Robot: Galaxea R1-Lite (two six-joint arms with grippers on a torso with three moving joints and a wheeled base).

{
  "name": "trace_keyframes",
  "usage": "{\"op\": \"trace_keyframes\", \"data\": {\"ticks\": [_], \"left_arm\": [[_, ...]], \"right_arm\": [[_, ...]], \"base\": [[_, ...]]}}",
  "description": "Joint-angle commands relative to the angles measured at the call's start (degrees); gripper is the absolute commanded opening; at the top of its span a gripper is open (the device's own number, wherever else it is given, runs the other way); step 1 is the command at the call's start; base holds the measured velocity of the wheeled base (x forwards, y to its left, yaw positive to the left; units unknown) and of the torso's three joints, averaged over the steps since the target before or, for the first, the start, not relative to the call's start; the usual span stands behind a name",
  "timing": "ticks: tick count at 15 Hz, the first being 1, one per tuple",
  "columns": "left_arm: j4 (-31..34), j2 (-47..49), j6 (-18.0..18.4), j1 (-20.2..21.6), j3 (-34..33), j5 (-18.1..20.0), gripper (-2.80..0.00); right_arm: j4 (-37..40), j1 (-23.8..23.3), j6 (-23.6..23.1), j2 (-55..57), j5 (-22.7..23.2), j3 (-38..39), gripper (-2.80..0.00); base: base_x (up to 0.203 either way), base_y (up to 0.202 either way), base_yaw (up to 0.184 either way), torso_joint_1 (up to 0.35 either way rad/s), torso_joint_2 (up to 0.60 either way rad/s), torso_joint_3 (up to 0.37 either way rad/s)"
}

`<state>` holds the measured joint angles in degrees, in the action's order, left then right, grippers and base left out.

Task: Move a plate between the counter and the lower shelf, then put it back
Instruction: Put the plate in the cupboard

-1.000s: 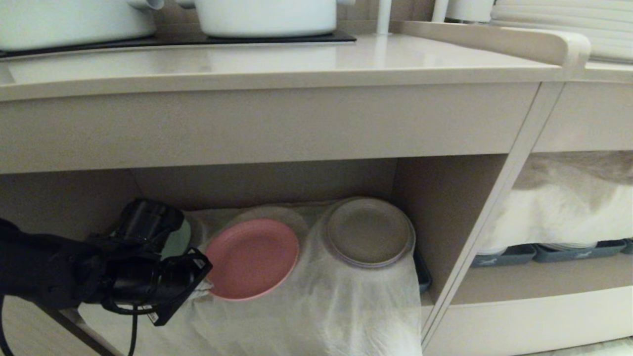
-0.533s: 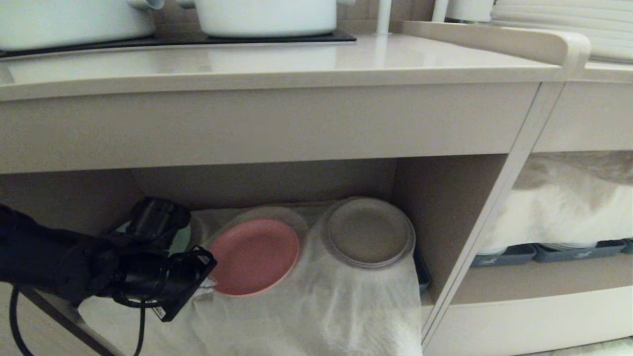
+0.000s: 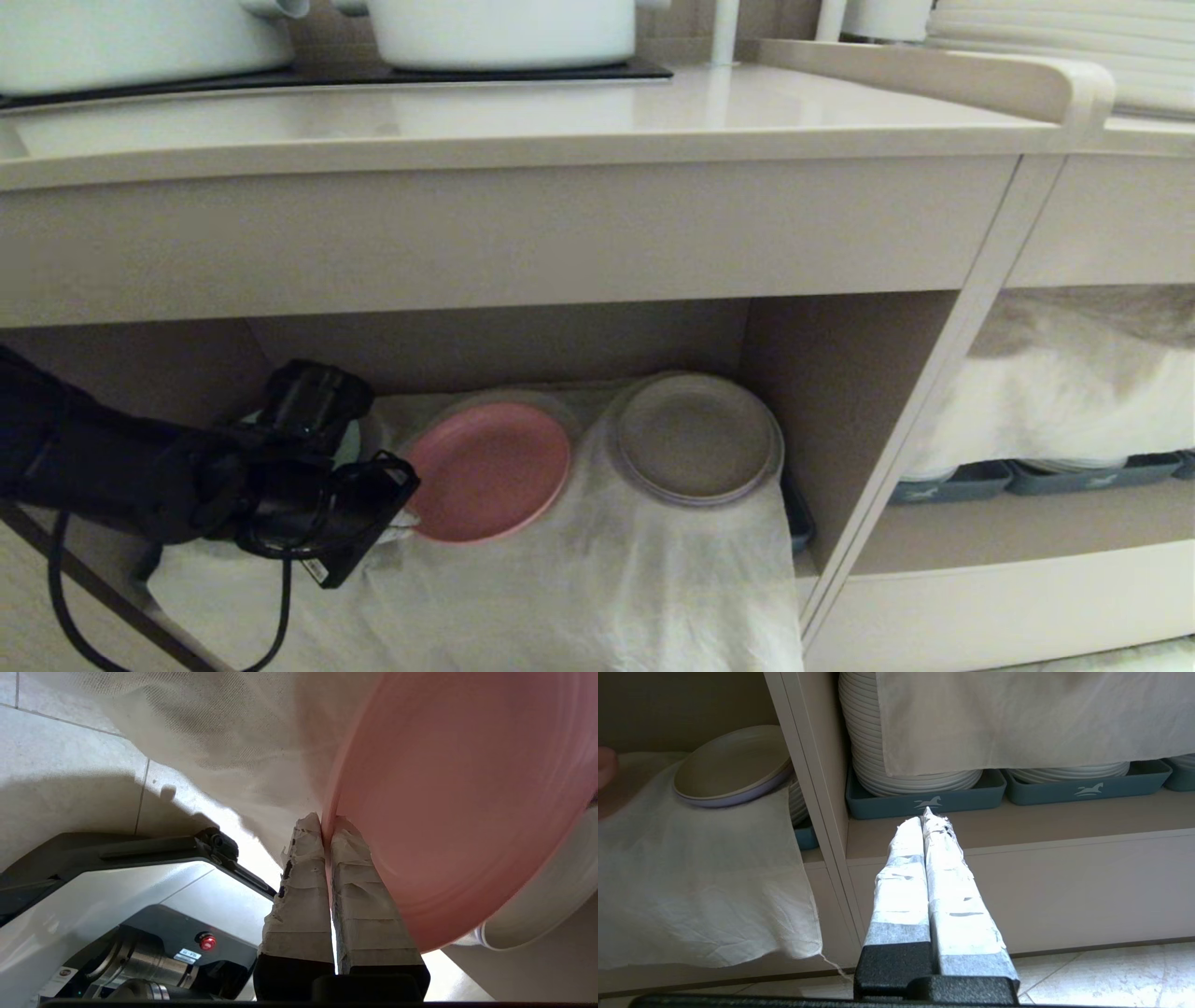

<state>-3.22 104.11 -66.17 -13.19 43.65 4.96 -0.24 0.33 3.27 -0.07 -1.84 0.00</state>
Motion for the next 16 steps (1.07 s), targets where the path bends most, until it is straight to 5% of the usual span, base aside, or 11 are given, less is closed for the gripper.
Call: {"op": "trace_keyframes", "data": {"ticks": [1, 16], "left_arm": [[-0.05, 1.12, -0.36, 0.01, 0.38, 0.02, -2.8], [-4.08, 4.96, 0.08, 0.01, 0.47, -0.04, -2.8]], "right_arm": [[-0.02, 0.02, 0.01, 0.07, 0.0, 0.0, -2.8], [-0.02, 0.02, 0.07, 0.07, 0.0, 0.0, -2.8]], "base": [[0.0, 0.0, 0.0, 0.0, 0.0, 0.0], [0.0, 0.0, 0.0, 0.0, 0.0, 0.0]]}}
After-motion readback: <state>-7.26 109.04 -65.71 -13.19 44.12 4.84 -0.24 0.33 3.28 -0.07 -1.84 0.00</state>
